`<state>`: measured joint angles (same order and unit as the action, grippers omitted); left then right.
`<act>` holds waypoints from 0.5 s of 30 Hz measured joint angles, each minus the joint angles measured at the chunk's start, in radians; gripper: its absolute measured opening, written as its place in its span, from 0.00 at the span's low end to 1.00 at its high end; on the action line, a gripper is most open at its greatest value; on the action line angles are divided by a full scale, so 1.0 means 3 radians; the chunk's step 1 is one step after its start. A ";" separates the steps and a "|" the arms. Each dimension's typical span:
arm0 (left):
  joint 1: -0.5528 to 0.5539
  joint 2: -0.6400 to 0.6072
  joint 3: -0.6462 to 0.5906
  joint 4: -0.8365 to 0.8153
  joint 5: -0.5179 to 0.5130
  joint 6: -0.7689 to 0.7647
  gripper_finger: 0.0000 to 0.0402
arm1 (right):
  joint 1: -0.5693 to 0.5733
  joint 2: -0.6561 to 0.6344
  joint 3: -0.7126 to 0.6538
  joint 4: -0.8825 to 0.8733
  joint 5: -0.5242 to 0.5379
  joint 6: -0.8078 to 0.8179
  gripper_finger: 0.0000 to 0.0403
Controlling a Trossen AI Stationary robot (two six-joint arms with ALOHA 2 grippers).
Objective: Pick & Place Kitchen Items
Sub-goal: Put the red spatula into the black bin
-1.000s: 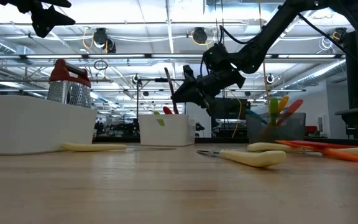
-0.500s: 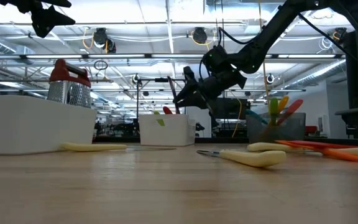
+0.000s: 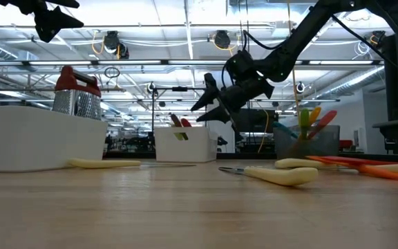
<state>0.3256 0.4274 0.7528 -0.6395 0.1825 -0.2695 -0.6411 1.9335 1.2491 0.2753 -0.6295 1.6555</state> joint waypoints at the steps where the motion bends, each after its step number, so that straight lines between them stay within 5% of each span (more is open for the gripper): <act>1: 0.0000 0.0000 0.0000 -0.0001 0.0000 -0.0003 0.54 | 0.0004 -0.0010 0.0000 0.0041 -0.0004 -0.0002 0.39; 15: 0.0000 0.0000 0.0000 -0.0005 -0.0033 0.0154 0.54 | 0.0184 -0.0597 -0.0003 0.0166 -0.0443 -0.0436 0.32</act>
<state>0.3256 0.4274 0.7528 -0.6411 0.1726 -0.2234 -0.5860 1.7545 1.2484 0.3252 -0.7624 1.5246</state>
